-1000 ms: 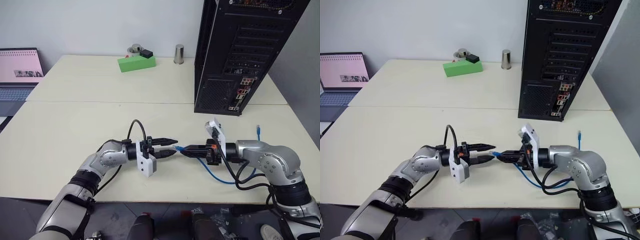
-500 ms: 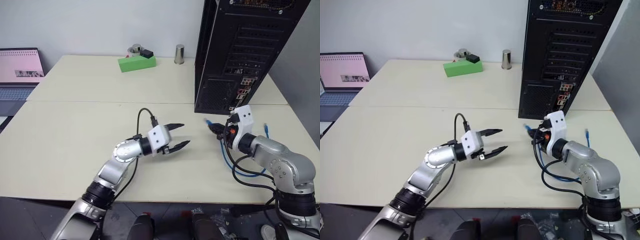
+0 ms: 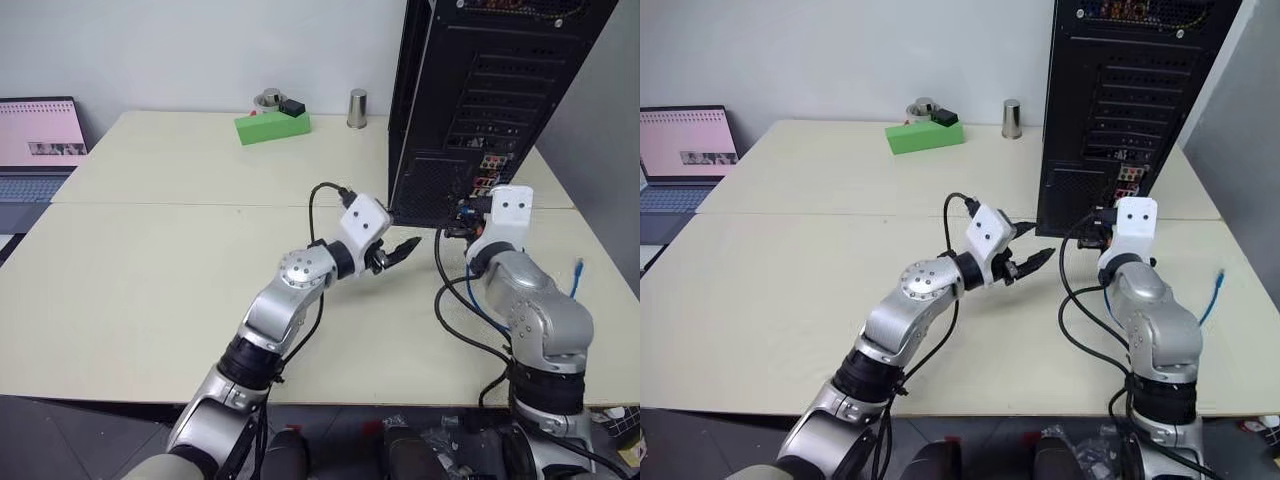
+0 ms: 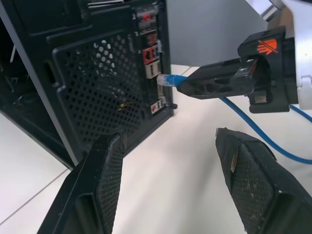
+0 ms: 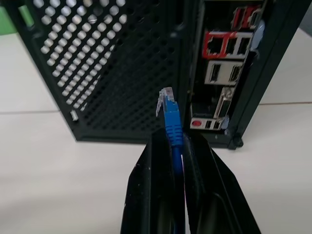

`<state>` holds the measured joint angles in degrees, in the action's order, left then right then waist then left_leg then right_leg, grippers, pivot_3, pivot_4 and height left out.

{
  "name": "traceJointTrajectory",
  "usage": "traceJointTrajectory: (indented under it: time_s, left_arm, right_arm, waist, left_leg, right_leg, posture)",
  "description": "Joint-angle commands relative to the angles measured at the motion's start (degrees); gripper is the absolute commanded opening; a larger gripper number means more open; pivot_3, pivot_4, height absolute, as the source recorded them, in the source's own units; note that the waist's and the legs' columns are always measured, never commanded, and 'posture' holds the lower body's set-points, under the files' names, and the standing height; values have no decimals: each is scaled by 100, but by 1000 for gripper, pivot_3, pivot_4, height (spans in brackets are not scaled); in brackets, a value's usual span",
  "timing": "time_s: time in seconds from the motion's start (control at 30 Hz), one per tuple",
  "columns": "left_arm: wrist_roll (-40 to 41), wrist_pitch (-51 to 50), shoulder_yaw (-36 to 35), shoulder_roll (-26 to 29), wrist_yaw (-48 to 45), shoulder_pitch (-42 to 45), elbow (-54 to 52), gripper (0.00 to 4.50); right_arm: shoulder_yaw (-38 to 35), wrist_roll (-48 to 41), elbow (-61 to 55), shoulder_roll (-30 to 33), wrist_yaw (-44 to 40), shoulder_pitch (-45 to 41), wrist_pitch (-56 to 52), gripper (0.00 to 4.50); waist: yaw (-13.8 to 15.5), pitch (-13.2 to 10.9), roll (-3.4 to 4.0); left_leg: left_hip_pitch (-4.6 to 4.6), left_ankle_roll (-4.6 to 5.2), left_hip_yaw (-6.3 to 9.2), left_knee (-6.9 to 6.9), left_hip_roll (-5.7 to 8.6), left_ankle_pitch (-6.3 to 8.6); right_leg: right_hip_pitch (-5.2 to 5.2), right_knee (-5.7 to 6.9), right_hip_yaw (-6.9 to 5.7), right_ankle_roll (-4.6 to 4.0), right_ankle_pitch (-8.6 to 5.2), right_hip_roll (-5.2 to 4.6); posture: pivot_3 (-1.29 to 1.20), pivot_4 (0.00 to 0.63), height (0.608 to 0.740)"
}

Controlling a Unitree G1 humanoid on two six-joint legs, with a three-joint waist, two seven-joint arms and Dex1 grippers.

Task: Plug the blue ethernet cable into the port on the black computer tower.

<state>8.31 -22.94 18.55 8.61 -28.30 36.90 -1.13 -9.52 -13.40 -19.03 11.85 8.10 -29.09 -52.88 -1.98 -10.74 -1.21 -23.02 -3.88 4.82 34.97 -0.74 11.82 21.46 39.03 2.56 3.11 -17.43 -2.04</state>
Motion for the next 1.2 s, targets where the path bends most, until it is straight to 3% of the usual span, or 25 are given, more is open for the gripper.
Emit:
traceJointTrajectory:
  time_s: [0.03,0.37,1.2]
  left_arm:
    - [-205,3,-14,-119,110,191,80,3090]
    - [-397,106,-93,-143,50,247,160,3090]
    - [-521,207,-178,-329,81,299,278,3090]
  right_arm:
    - [-154,229,262,-111,214,-333,417,0]
    - [-524,400,1062,-296,551,-754,923,0]
    - [-530,293,1271,-314,322,-916,933,0]
  waist:
    - [1,0,0]
    - [1,0,0]
    - [-1,0,0]
  left_leg:
    - [0,0,0,0,0,0]
    - [0,0,-4,-1,1,0]
    - [0,0,-5,-2,0,0]
  right_leg:
    - [0,0,0,0,0,0]
    - [3,2,3,-1,0,-2]
    - [4,1,4,-1,0,-2]
  posture:
    - [0,150,740]
    - [0,150,740]
    - [0,150,740]
